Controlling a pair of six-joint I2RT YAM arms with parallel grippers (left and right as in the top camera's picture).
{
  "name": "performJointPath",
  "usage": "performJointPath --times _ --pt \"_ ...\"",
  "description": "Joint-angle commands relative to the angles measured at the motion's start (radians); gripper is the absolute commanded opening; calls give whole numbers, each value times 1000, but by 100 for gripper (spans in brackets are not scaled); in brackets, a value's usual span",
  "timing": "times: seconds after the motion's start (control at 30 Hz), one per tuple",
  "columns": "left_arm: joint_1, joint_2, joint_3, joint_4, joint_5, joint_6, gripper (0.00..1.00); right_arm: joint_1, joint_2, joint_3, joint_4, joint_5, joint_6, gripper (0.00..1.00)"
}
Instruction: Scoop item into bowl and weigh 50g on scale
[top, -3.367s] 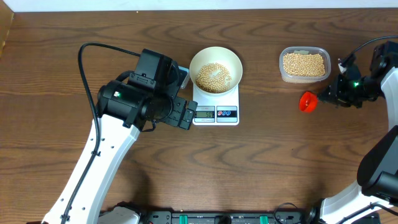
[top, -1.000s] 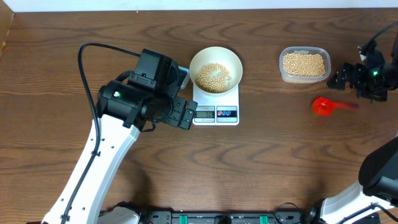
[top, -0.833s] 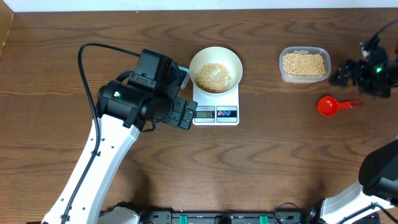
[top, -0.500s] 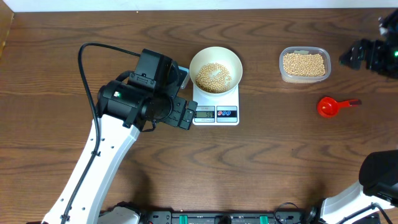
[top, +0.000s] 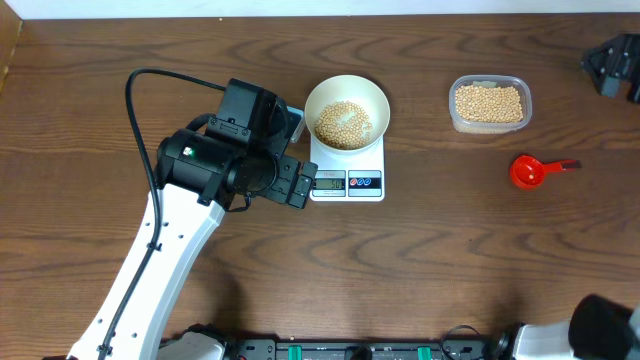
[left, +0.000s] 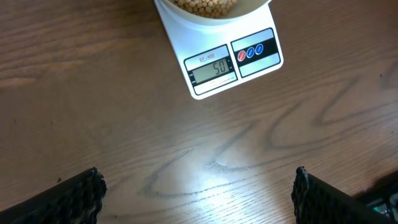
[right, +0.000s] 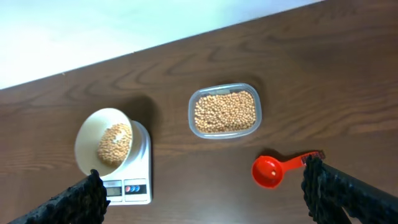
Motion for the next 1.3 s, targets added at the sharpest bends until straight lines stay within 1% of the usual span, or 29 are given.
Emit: performJointPath --times 0.0,0.1,0.2,0.33,0.47,0.53,0.6,0.67,0.73,0.8,0.87,1.03,1.27 --pt "0 -7 -9 -3 -10 14 98 -2 -18 11 -21 -10 21 99" --pt "0 -7 -9 -3 -10 14 98 -2 -27 11 -46 -18 29 99" --pt "0 -7 -9 -3 -10 14 98 -2 -27 11 -53 -30 81 99" --pt "0 -7 -9 -3 -10 14 98 -2 -31 11 -85 -29 28 99" --pt "0 -7 -9 -3 -10 14 98 -2 -38 11 -74 -29 29 99" --pt "0 -7 -9 -3 -10 14 98 0 -38 5 -37 -20 55 99" --pt "0 -7 -9 -3 -10 14 98 14 -51 -17 10 40 108 99" --pt "0 -7 -9 -3 -10 14 98 51 -86 -60 46 169 172 99" --pt "0 -7 -9 -3 -10 14 98 108 -153 -147 108 328 284 99" --pt "0 -7 -9 -3 -10 14 98 169 -241 -263 192 451 362 99" --pt "0 -7 -9 -3 -10 14 98 217 -333 -393 296 510 369 99" --pt "0 -7 -9 -3 -10 14 98 261 -582 -739 535 536 325 99" --pt "0 -7 -9 -3 -10 14 98 285 -939 -1223 874 529 321 99"
